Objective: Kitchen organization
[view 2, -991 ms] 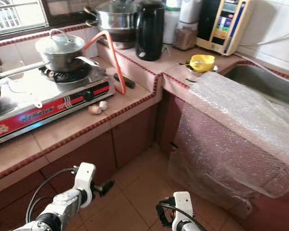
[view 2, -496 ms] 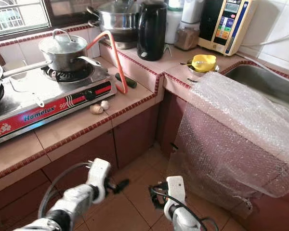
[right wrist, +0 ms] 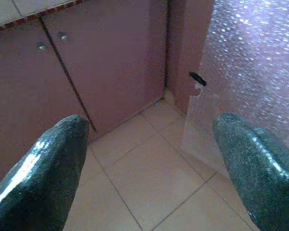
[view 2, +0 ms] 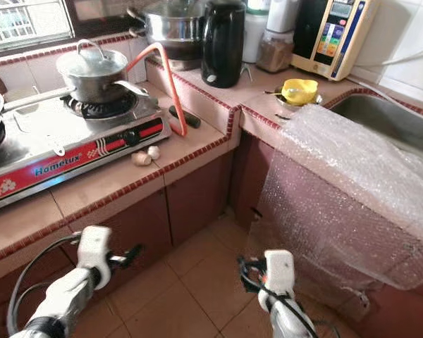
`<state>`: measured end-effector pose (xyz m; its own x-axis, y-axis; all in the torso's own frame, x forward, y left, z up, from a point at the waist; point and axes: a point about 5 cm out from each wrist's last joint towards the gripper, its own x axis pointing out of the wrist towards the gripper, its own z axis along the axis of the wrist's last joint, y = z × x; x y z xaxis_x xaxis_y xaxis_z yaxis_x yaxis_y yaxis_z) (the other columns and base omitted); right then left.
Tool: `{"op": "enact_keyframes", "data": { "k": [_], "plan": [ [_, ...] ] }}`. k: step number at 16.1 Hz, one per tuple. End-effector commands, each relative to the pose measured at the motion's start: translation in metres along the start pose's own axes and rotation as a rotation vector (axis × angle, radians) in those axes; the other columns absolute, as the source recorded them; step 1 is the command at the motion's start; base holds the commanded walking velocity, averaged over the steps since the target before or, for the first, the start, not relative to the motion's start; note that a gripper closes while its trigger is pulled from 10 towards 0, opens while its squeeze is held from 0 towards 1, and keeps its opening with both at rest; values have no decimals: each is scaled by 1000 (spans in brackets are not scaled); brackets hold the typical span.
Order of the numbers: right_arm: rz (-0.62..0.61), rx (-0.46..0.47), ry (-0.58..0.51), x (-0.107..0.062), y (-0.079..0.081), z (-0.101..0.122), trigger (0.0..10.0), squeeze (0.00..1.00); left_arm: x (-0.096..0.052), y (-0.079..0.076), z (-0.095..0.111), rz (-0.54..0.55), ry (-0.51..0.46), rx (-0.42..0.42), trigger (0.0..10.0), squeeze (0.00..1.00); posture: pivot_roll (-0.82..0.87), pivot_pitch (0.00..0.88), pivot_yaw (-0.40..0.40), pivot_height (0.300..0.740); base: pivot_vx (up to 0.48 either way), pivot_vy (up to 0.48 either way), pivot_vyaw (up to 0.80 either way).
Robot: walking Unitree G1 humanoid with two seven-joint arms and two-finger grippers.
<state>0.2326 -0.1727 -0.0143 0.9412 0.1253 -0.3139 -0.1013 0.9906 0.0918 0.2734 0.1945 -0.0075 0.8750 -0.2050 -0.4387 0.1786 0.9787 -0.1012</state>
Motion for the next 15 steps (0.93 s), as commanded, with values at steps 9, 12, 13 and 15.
{"op": "enact_keyframes", "data": {
  "k": [9,12,13,15],
  "plan": [
    [50,-177,-312,-44,-2,99,10000,0,-39,-7,55,-82,-327,87,10000,0,76,0,-9,740,0,0,0],
    [-43,-102,-208,-70,-8,74,10000,0,-70,1,33,-69,-254,92,10000,0,114,0,-55,740,0,0,0],
    [-60,-64,-174,-74,-6,66,10000,0,-85,9,24,-58,-232,141,10000,0,127,0,-68,740,0,0,0],
    [-31,-45,-136,-75,2,60,10000,0,-99,32,9,39,-195,127,10000,0,154,0,-95,740,0,0,0]
  ]
}}
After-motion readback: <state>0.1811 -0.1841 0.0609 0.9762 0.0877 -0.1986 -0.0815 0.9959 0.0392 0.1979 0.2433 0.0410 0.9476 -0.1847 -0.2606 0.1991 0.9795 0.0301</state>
